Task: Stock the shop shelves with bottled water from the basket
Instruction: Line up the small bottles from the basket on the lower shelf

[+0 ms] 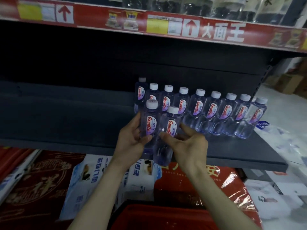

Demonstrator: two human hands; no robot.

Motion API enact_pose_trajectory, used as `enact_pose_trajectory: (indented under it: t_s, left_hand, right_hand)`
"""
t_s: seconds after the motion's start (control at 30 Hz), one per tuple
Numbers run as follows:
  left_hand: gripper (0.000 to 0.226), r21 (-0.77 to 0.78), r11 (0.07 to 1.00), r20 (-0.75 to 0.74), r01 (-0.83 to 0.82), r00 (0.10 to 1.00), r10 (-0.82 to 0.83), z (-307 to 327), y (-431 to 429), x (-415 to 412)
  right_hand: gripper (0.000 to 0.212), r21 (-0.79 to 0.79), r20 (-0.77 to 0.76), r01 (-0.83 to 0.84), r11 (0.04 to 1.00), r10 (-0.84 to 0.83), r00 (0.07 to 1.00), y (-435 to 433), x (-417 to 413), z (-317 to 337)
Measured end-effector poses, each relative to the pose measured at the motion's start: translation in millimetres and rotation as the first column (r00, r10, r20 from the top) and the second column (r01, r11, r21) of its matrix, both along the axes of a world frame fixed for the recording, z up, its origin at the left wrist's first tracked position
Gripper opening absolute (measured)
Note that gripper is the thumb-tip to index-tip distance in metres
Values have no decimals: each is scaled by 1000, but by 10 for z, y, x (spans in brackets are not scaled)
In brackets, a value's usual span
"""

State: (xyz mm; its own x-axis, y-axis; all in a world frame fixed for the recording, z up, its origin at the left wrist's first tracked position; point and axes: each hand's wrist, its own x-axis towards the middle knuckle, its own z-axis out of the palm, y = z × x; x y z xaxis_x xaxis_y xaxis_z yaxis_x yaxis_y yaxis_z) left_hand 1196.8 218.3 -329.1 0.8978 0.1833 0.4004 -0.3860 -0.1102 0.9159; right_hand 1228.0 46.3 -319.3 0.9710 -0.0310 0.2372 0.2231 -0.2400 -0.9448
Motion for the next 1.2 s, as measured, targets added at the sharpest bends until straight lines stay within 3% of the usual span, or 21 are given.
enact_pose_trajectory:
  t_s: [0.17,0.3,0.5,0.63,0.73,0.83,0.97,1.2]
  left_hand:
    - [77,20,1000,13,7,1000,-7,-58,62,66]
    - [76,35,999,15,22,1000,-23,-156,134,82]
    - [82,53,996,-45,73,997,-70,-246,146,109]
    - [100,293,943,-150,-159,966,210,-443,132,170]
    - [89,254,943,-180,-214,948,264,-551,103,237]
    - [71,187,950,-196,-249,939,284,-576,58,277]
    - [50,217,926,-197,-308,915,351,-581,42,325]
    - [43,295,874,-148,-386,885,441,-632,-43,395]
  right_hand:
    - [93,57,44,30,998,-32,999,62,126,-10]
    - [93,113,37,4,994,-8,999,136,163,-86]
    - [86,57,147,59,997,-67,987,169,178,-182]
    - [86,-26,181,54,998,-49,982,177,236,-193]
    - [80,-108,186,12,994,8,982,135,215,-187]
    - [61,-206,148,-54,977,86,985,82,199,-343]
    - [41,-290,129,-31,956,72,989,54,311,-504]
    - [57,-375,157,61,925,-2,988,86,584,-561]
